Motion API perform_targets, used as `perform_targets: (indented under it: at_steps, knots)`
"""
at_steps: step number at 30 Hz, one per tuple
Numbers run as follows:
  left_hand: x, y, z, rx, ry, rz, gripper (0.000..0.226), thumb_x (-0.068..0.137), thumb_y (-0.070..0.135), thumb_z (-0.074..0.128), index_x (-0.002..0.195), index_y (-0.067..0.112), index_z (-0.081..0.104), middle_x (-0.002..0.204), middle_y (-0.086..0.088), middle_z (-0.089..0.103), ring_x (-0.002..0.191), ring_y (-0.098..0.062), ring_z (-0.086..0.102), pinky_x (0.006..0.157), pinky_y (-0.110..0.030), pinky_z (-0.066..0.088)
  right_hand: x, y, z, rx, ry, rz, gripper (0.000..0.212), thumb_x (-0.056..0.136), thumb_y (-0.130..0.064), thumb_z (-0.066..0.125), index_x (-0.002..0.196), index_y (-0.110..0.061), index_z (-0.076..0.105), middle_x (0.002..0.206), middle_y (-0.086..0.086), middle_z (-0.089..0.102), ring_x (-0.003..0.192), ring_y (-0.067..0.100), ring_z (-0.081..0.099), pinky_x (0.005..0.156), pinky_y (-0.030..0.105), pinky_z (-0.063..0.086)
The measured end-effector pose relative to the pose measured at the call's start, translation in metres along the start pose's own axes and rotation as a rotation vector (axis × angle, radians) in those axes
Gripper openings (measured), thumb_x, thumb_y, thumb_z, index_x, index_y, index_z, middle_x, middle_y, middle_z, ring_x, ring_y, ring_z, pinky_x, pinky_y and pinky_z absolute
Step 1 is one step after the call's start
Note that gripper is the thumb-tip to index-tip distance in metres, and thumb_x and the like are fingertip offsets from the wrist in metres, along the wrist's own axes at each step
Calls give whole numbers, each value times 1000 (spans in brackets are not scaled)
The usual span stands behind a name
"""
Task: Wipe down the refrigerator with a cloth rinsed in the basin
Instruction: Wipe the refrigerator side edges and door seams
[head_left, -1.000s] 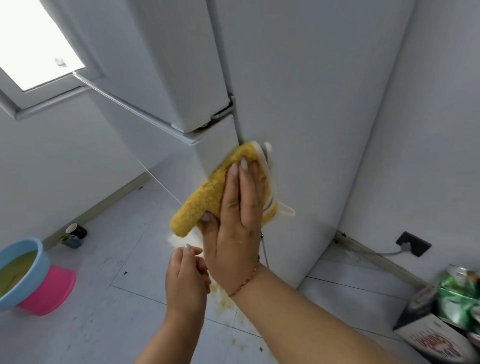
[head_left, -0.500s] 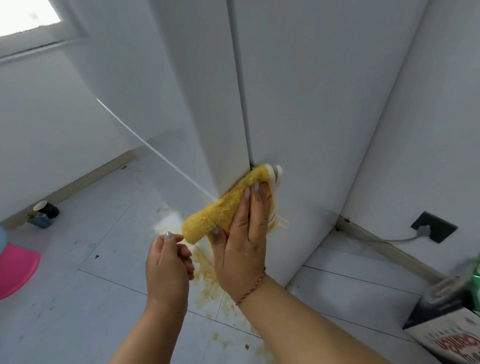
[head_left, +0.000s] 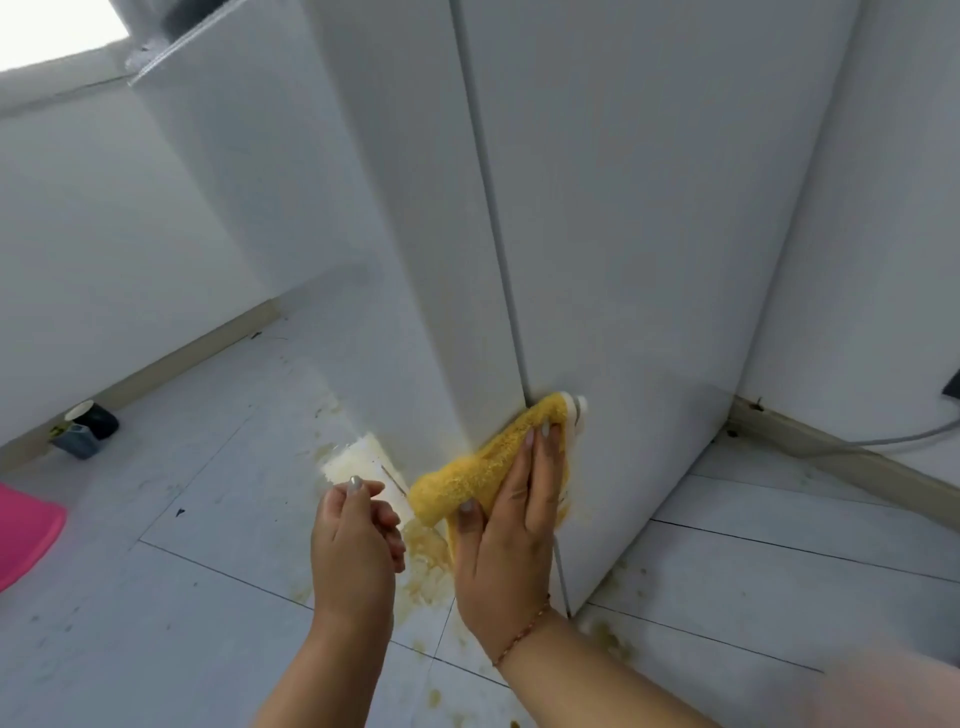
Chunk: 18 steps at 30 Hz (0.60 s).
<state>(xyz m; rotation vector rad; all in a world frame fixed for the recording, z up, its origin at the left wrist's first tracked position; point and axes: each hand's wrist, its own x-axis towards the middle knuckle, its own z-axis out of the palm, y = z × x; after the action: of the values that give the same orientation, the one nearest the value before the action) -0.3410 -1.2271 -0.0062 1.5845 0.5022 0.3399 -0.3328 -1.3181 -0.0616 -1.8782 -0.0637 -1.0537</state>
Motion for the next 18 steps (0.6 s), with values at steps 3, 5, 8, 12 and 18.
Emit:
perform_targets:
  at_steps: [3, 5, 8, 12, 18]
  knots:
    - [-3, -4, 2, 10, 5, -15, 25, 102, 21, 34, 91, 9, 53, 62, -6, 47, 46, -15, 40, 45, -28, 30, -26, 18, -3, -42, -90, 91, 65, 100, -41, 28, 151, -27, -12, 158, -11, -11, 142, 24, 16, 93, 55, 47]
    - [-5, 1, 1, 16, 8, -28, 25, 102, 21, 34, 91, 8, 53, 62, -6, 48, 46, -15, 40, 45, -29, 31, -27, 14, -7, -37, -126, 101, 73, 96, -36, 34, 150, -27, -14, 158, -9, -12, 143, 24, 15, 93, 52, 48]
    - [-2, 17, 0, 21, 12, -12, 25, 101, 19, 34, 87, 9, 52, 62, -6, 46, 46, -16, 39, 45, -28, 30, 15, -18, -16, 28, -93, 13, 65, 101, -45, 24, 151, -24, -11, 158, -7, -9, 145, 27, 12, 101, 55, 41]
    - [5, 29, 3, 40, 32, 49, 25, 100, 19, 35, 81, 11, 47, 60, -7, 45, 47, -17, 38, 45, -28, 31, 97, -70, -14, 77, 72, -167, 59, 100, -43, 30, 148, -12, 17, 153, 5, 15, 143, 29, 18, 115, 52, 22]
    - [-2, 7, 15, 61, 16, -10, 21, 98, 15, 35, 80, 11, 46, 58, -6, 44, 42, -13, 39, 47, -29, 31, 69, -36, -5, 30, 88, -240, 67, 100, -39, 35, 152, -19, -4, 156, 3, 15, 146, 26, 11, 116, 52, 21]
